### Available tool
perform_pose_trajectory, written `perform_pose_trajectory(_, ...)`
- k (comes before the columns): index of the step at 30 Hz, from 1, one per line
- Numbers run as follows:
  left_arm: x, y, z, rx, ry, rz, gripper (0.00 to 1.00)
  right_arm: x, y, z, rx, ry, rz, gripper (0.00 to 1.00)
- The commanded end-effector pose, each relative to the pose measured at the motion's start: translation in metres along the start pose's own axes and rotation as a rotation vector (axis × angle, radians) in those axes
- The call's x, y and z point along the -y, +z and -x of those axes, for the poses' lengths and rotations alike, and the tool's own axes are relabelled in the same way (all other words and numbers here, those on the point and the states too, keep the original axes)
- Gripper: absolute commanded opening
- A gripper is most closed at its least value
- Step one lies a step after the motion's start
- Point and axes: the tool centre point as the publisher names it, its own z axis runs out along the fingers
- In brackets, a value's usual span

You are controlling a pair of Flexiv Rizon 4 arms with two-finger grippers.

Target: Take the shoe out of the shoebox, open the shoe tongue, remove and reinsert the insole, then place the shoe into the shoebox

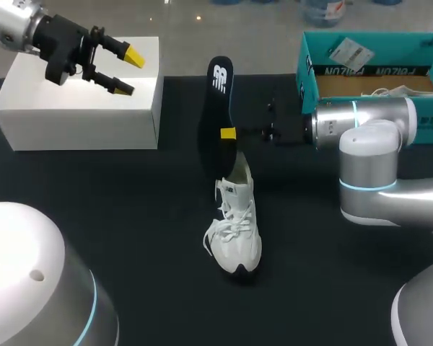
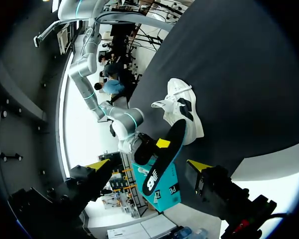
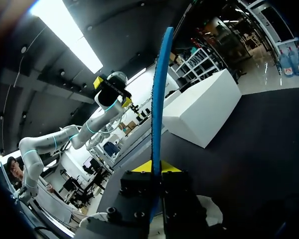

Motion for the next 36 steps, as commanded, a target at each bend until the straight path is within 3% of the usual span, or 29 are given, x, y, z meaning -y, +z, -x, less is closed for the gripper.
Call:
perform_pose_trajectory(1,0.001,0.000,0.001,-0.003,0.001,0.001,1.00,0.008,-0.002,-0.003,0.027,0.017,-0.008,0.00)
perform_pose_trajectory(8,0.001,0.000,0.001,-0.003,0.001,0.001,1.00,0.013,-0.010,-0.005,0.048,0.031,-0.002,0.00)
perform_pose_trajectory(20,0.001,0.000,0.001,-0.003,0.001,0.001,1.00,-0.020,-0.036,-0.017,0.113,-0.105,-0.001,0.00)
perform_pose_trajectory(29,0.001,0.000,0.001,-0.003,0.001,0.001,1.00,-0.015,-0.064,-0.018,0.149,-0.113,-0.030,0.00)
perform_pose_trajectory(36,0.001,0.000,0.001,-0.003,0.001,0.001,1.00,-0.001,-0.063,-0.016,0.131,-0.076,-0.033,0.00)
